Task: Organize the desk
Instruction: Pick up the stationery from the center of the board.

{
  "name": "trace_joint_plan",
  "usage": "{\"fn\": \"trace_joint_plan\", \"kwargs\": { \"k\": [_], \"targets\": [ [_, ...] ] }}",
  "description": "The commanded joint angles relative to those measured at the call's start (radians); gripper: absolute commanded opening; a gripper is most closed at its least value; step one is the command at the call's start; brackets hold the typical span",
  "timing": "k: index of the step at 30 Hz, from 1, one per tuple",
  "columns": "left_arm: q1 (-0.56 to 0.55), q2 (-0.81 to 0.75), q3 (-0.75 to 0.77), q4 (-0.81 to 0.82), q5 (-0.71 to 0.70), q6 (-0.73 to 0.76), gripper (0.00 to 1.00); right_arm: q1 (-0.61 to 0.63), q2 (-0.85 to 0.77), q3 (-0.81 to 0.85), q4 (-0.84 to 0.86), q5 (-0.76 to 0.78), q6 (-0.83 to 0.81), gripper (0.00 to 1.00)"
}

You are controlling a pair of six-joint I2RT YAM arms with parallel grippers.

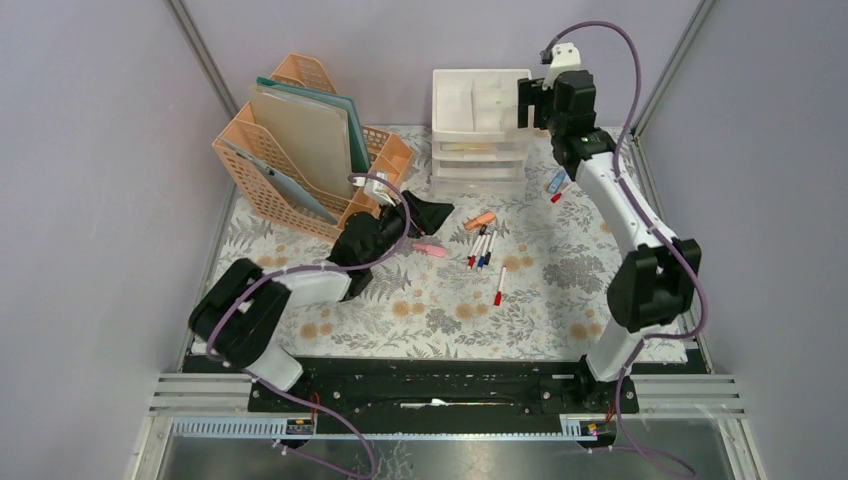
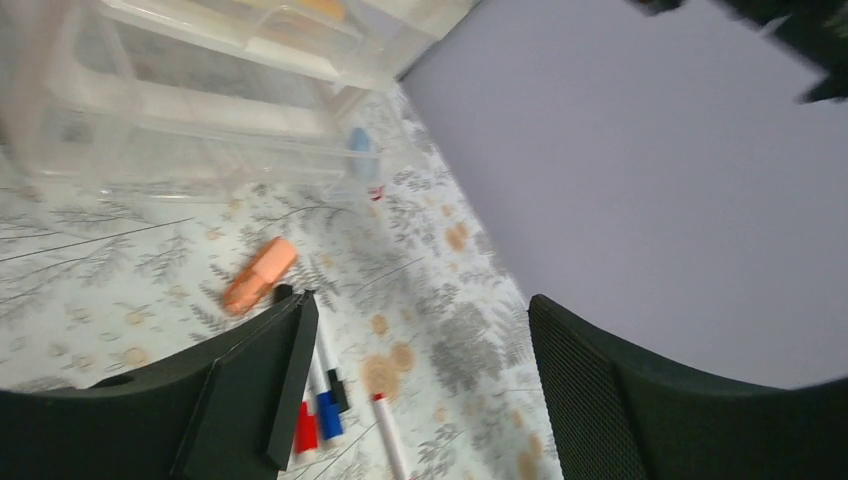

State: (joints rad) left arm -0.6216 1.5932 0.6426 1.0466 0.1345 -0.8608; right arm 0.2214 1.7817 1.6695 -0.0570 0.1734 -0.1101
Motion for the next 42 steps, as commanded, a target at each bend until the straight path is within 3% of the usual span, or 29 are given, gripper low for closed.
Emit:
{"fn": "trace_joint_plan", "kwargs": {
  "k": [1,5,8,10,15,20,23,27,29,33,34,39,42],
  "targets": [
    [-0.018,-0.144,0.020,-0.418,-0.100,0.246,0.83,-0.004,-0.161,-0.058,-0.022,-0.055,-0.040,0.90],
    [-0.024,-0.254,0.026,-0.591,-0.178,0.329,0.88,-0.005,-0.270,-0.146,-0.105,-0.180,-0.091,0.97],
    [-0.025,-0.349,0.028,-0.697,-0.245,0.376,0.91,-0.009,-0.381,-0.248,-0.200,-0.455,-0.217,1.00],
    [-0.024,-0.404,0.025,-0.751,-0.294,0.398,0.98,-0.012,-0.465,-0.330,-0.231,-0.648,-0.251,1.00],
    [-0.012,-0.498,-0.003,-0.821,-0.376,0.420,0.99,-0.036,-0.548,-0.489,-0.301,-0.887,-0.275,1.00],
    [0.033,-0.524,-0.018,-0.841,-0.210,0.413,0.99,-0.134,-0.571,-0.657,-0.220,-1.040,-0.216,1.00],
    [0.036,-0.499,-0.016,-0.835,-0.116,0.399,0.99,-0.228,-0.557,-0.696,-0.153,-1.184,-0.127,1.00],
    [0.036,-0.401,0.030,-0.855,-0.047,0.402,0.99,-0.257,-0.540,-0.702,-0.145,-1.212,-0.117,1.00],
    [0.026,-0.320,0.110,-0.950,-0.050,0.419,0.99,-0.257,-0.538,-0.710,-0.132,-1.216,-0.103,1.00],
    [-0.079,-0.121,0.346,-1.234,-0.247,0.481,0.99,-0.258,-0.538,-0.709,-0.124,-1.209,-0.089,1.00],
    [-0.097,-0.058,0.390,-1.236,-0.312,0.379,0.99,-0.258,-0.540,-0.712,-0.124,-1.204,-0.091,1.00],
    [-0.098,0.006,0.371,-1.145,-0.334,0.066,0.99,-0.258,-0.536,-0.710,-0.124,-1.190,-0.090,1.00],
    [-0.097,0.079,0.446,-1.242,-0.414,-0.129,0.99,-0.258,-0.532,-0.709,-0.124,-1.186,-0.088,1.00]
  ]
}}
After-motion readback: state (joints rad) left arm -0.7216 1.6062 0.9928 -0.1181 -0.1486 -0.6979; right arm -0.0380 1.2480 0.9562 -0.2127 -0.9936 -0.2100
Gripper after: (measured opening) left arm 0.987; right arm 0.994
